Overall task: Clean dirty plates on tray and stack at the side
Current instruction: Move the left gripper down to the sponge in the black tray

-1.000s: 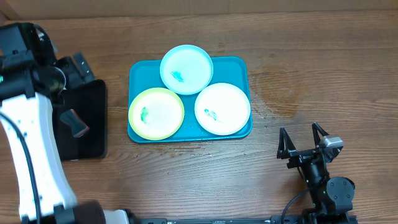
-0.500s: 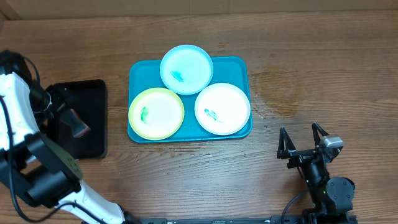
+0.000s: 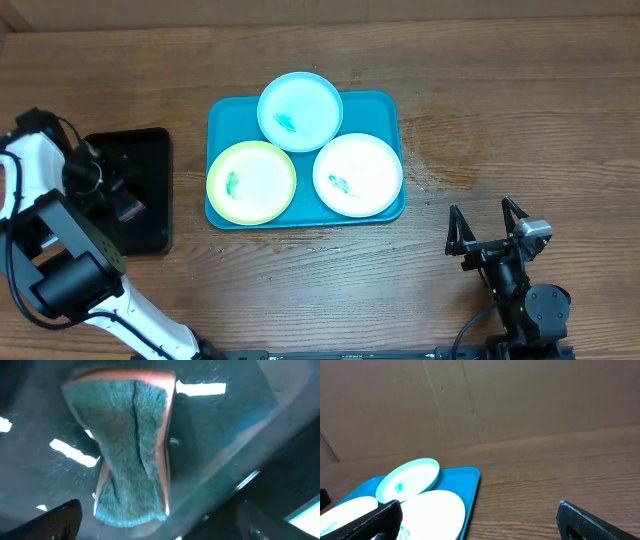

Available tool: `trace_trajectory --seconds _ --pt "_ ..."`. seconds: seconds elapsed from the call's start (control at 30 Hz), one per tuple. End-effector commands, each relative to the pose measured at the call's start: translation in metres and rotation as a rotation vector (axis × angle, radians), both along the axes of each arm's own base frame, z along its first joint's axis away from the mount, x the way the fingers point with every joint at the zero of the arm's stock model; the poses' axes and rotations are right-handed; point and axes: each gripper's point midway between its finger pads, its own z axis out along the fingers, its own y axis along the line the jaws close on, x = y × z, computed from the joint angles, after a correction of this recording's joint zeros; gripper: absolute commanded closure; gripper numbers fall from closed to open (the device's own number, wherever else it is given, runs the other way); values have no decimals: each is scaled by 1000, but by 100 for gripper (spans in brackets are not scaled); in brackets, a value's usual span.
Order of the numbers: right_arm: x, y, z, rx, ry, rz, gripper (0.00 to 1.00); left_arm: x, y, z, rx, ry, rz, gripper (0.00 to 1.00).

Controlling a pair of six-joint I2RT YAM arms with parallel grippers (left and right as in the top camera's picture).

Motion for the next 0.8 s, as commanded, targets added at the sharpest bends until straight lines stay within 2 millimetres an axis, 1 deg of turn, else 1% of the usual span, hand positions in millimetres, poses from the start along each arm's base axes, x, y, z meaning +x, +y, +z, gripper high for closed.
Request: trace_trajectory --seconds 0.0,0.1,0.2,0.33,0.43,0.47,0.53,0.6,0.67,0.73,0.77 --pt "1 -2 -2 -7 -4 -10 0 -12 -10 -19 -23 19 -33 1" --pt "1 -2 -2 -7 -4 -10 0 -18 -6 -30 14 33 -35 0" --pt "1 -2 -2 -7 -3 -10 0 -17 -5 -35 26 23 -36 0" --pt "1 -2 -2 -7 -3 -10 0 -14 -1 -38 47 6 -54 0" --pt "1 -2 -2 -7 -4 -10 0 -16 5 -39 84 24 -55 0" --pt "1 -2 -2 -7 -3 -10 0 -18 7 -39 94 31 -55 2" --pt "1 -2 -2 -7 -4 -10 0 -19 9 -39 107 41 -56 9" --pt "1 -2 -2 -7 -4 -10 0 -20 9 -39 105 44 -56 21" --pt "1 -2 -2 -7 -3 -10 0 -22 9 -40 107 50 -57 30" --pt "1 -2 -2 -7 -3 -10 0 -24 9 -41 112 62 -59 34" --pt "1 -2 -2 -7 -4 -10 0 -26 9 -41 117 70 -61 39"
